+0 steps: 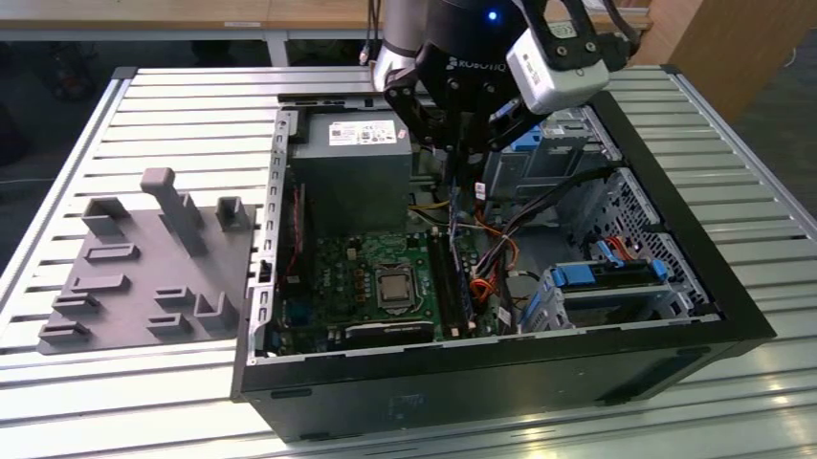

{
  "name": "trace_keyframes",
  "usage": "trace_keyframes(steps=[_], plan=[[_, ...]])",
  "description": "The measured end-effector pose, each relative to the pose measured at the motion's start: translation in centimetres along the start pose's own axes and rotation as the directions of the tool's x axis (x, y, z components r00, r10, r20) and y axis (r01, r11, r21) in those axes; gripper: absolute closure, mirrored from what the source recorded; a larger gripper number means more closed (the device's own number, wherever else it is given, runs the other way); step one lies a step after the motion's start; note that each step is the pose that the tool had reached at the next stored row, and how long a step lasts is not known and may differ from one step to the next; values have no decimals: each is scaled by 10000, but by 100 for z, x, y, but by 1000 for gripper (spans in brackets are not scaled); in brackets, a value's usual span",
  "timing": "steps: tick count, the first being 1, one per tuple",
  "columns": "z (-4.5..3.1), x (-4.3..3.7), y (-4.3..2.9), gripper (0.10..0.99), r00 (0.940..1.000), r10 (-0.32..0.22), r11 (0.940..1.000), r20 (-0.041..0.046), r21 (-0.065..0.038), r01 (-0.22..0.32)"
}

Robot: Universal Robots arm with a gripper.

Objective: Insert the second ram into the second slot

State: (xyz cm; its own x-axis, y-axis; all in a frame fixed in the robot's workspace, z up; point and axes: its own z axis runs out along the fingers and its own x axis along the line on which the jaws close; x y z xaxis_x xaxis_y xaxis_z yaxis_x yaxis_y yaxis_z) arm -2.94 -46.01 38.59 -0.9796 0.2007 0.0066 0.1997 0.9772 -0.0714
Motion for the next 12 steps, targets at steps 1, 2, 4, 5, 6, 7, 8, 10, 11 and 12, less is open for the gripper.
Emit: trace_keyframes(steps=[1,2,4,5,6,7,8,10,11,12], plan=[[0,0,0,949,9999,140,9999,-8,7,-140],[1,0,0,949,9996,276,9996,-16,14,-276],[1,0,0,949,9988,494,9988,-29,23,-494],[1,0,0,949,9987,506,9987,-29,24,-506],[1,0,0,949,9987,506,9987,-30,25,-506],[3,0,1,949,9987,500,9987,-30,25,-500],[8,0,1,949,9988,486,9988,-30,23,-486],[18,0,1,949,9991,425,9991,-25,25,-425],[23,0,1,949,9994,355,9994,-18,19,-355],[27,1,2,949,9997,263,9997,-5,12,-263]])
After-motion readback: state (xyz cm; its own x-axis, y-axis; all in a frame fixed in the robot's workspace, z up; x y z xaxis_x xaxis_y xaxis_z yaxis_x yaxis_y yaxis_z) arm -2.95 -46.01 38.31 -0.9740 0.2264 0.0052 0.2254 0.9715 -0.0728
